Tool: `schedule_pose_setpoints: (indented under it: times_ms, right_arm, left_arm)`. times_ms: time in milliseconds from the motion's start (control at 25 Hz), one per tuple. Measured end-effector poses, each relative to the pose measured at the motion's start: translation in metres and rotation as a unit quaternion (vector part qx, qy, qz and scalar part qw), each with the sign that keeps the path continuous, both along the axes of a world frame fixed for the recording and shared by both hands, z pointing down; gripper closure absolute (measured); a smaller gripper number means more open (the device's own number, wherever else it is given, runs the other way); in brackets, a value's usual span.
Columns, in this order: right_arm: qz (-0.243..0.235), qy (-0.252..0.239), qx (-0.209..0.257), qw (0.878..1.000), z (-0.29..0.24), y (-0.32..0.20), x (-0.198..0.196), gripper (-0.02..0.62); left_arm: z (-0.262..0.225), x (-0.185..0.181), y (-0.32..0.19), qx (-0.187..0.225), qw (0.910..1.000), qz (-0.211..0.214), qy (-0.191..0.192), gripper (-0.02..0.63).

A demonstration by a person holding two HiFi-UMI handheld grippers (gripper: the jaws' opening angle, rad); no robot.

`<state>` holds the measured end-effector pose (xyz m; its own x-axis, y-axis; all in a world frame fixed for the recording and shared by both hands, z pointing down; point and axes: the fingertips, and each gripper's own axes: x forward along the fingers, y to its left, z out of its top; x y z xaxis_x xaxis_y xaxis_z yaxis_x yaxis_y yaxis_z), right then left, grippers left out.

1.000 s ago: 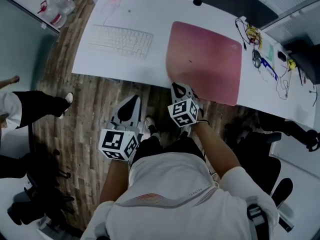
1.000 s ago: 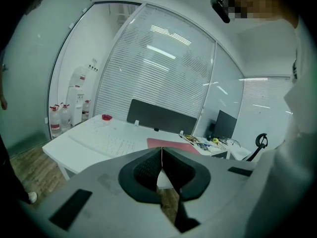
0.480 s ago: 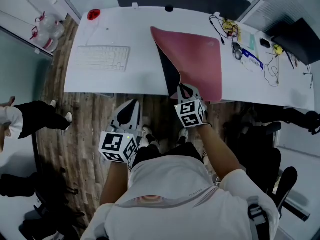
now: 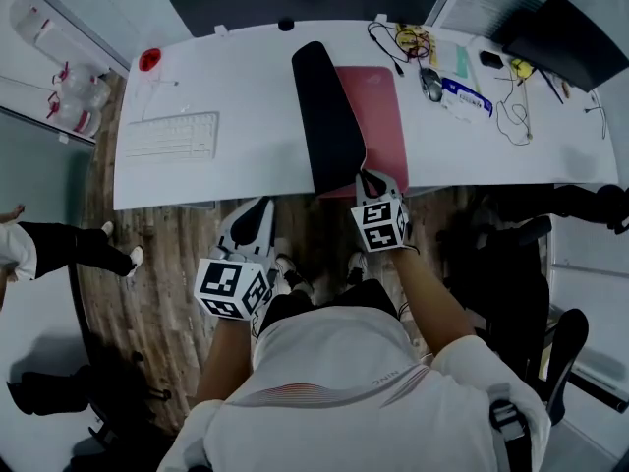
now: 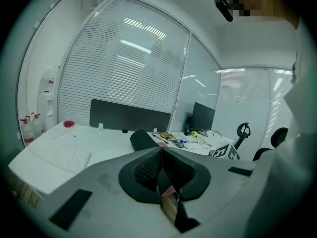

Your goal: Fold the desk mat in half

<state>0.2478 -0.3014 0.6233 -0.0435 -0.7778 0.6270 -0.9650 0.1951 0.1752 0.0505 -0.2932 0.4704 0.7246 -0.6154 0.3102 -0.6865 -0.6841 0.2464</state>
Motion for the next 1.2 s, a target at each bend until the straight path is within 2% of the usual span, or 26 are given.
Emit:
schedule_pose_setpoints:
  times_ms: [360, 680, 880, 1040, 1120, 1200]
  right_arm:
    - [0.089, -0.068, -0.049, 0.992, 0.033, 0.032, 0.072, 0.531]
    - [0.122, -0.078, -0.079, 0.986, 0.057, 0.054, 0.113, 0.529]
    - [0.131, -0.095, -0.095, 0.982, 0.070, 0.058, 0.119, 0.518]
    - [0.135, -0.092, -0.093, 0.982, 0.071, 0.058, 0.124, 0.461]
    - [0.145, -0.087, -0.088, 0.982, 0.067, 0.058, 0.130, 0.402]
    - [0.157, -0.088, -0.074, 0.981, 0.056, 0.060, 0.137, 0.390]
  left_arm:
    - [0.002, 0.047, 0.008, -0.003, 0.9997, 0.024, -0.010, 0.591]
    - [0.001, 0.083, 0.013, -0.002, 0.9989, 0.046, -0.013, 0.591]
    - [0.004, 0.098, 0.017, -0.004, 0.9980, 0.061, -0.019, 0.591]
    - [0.000, 0.101, 0.016, 0.001, 0.9976, 0.067, -0.021, 0.591]
    - [-0.003, 0.100, 0.015, 0.005, 0.9976, 0.066, -0.020, 0.591]
    - [-0.007, 0.097, 0.013, 0.010, 0.9977, 0.065, -0.017, 0.591]
